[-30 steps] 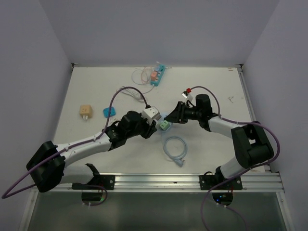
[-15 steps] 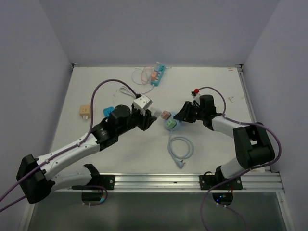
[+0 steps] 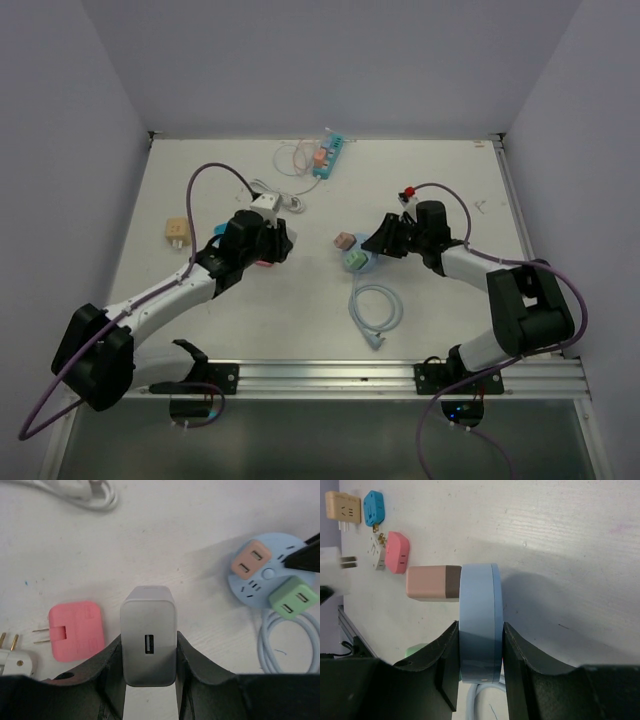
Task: Pull the plug off the socket
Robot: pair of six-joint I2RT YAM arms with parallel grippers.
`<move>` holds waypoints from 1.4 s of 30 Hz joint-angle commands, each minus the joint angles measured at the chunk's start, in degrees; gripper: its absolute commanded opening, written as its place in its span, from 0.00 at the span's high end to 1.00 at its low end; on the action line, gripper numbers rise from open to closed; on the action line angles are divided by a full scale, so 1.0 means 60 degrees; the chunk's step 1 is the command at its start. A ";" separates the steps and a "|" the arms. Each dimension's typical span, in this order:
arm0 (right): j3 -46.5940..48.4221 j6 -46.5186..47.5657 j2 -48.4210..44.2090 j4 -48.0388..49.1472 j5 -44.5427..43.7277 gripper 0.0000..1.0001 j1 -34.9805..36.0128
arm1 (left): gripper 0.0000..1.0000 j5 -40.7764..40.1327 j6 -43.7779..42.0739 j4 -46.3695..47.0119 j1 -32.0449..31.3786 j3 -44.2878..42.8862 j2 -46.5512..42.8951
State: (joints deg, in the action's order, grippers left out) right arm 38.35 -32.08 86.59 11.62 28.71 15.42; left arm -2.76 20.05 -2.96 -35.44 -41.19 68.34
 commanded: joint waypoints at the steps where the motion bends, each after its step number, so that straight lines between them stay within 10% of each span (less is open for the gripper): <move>1: -0.0107 0.0058 -0.0369 0.0656 0.0356 1.00 0.0008 | 1.00 0.1162 0.1211 0.1429 0.0763 0.0478 0.0561; 18: -0.0136 0.0028 -0.0295 0.0789 0.0547 1.00 -0.0006 | 0.84 0.3860 0.2708 0.3775 0.2332 -0.0181 0.4226; 31: -0.0034 0.0102 -0.0134 0.0730 0.0694 1.00 0.0008 | 0.16 0.2410 0.2254 0.2530 0.2581 0.0039 0.3216; 42: 0.0127 0.0409 -0.0105 0.0686 0.0942 1.00 0.0359 | 0.01 0.2746 0.0908 0.1886 0.2349 -0.0268 0.1707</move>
State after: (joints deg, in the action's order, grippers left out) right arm 37.28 -31.33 86.50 13.45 31.11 16.29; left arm 12.27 30.61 8.64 -20.45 -40.45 81.71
